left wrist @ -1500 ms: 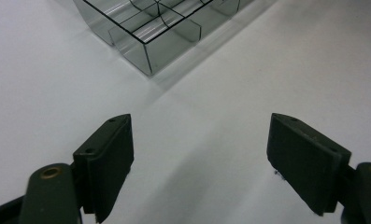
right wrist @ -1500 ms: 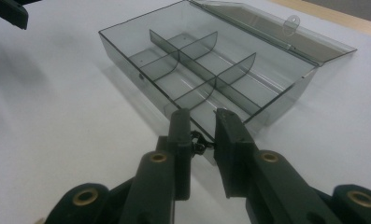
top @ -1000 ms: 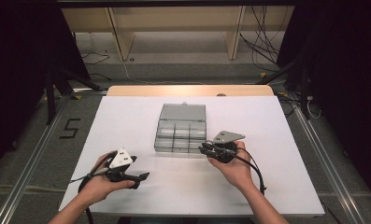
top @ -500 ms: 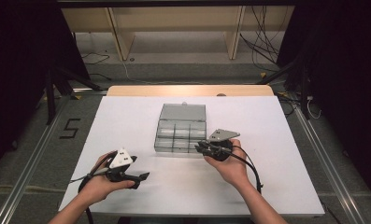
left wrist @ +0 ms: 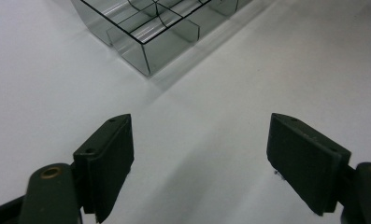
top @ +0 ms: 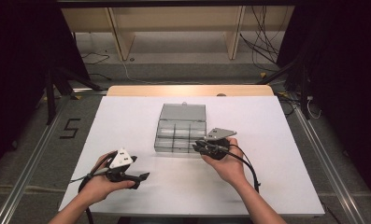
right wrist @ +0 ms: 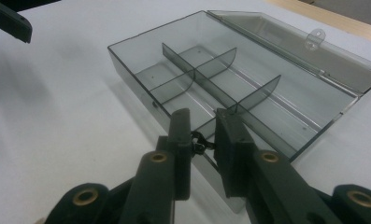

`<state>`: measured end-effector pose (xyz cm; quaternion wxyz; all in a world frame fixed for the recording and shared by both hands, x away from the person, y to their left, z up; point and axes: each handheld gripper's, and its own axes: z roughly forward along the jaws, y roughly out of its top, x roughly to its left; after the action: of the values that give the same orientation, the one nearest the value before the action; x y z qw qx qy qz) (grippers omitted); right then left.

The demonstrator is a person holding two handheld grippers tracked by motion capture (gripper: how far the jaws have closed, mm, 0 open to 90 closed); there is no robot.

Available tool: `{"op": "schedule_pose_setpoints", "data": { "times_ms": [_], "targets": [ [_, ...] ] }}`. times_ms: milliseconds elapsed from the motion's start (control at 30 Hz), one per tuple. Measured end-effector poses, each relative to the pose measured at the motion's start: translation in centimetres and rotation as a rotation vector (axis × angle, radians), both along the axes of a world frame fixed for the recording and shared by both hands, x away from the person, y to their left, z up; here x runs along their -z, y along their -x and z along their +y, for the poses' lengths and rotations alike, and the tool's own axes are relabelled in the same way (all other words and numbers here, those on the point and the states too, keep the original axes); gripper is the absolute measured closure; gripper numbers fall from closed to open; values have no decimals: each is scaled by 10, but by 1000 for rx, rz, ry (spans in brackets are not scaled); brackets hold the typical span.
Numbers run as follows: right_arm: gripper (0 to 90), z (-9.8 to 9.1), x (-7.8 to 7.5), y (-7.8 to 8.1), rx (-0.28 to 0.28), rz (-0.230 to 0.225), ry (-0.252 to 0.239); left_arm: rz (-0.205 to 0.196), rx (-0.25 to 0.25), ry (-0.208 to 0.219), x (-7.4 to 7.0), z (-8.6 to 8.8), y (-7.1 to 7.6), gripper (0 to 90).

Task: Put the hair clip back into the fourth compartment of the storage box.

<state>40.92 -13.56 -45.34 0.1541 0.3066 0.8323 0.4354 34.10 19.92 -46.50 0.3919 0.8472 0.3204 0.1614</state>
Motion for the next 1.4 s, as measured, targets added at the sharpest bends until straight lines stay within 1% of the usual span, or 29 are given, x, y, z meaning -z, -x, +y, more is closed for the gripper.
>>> {"op": "schedule_pose_setpoints", "data": {
  "times_ms": [1400],
  "targets": [
    [776,26,-1,-12,-30,3,12,3,6,1,0,-1,0,227]
  ]
}}
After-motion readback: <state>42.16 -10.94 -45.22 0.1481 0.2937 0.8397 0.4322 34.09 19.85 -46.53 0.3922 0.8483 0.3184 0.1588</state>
